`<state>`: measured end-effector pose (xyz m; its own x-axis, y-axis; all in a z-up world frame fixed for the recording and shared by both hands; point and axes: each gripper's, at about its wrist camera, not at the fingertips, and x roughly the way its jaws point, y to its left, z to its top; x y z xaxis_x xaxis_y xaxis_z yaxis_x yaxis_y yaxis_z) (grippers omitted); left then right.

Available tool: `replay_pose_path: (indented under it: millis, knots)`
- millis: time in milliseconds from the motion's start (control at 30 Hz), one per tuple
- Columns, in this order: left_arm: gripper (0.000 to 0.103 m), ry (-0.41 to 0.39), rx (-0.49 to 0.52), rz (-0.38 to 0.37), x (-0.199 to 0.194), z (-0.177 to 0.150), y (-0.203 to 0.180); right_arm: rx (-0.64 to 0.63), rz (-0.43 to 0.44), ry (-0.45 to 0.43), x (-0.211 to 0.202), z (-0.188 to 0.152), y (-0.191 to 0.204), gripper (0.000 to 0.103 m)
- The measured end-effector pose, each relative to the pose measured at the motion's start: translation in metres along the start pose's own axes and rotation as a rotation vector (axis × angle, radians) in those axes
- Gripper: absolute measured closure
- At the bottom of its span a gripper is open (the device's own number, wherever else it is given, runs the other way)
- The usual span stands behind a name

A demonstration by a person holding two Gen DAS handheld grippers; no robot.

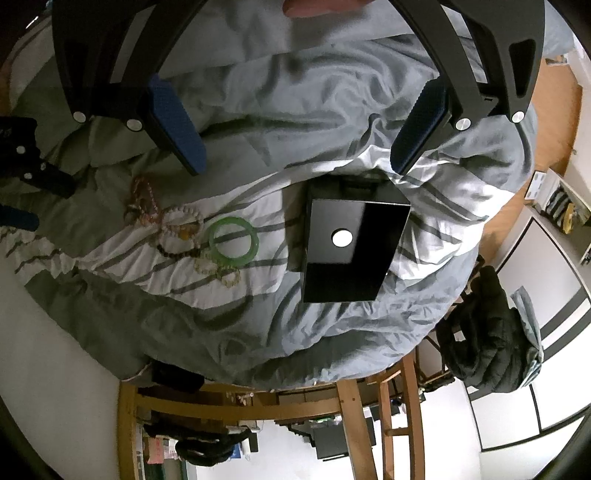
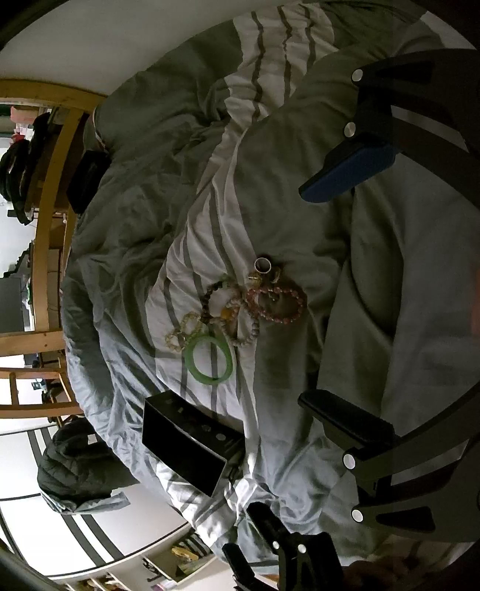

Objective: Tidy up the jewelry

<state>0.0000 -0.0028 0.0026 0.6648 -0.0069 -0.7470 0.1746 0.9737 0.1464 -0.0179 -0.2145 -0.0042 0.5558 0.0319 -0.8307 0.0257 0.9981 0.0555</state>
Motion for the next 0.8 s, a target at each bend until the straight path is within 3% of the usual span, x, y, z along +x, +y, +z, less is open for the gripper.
replay_pose_path:
  millis: [800]
  knots:
    - [0.004, 0.018, 0.007, -0.007, 0.0052, -0.0034, -0.0032, -0.007, 0.0, 0.012, 0.0002, 0.0003, -0.0007, 0.003]
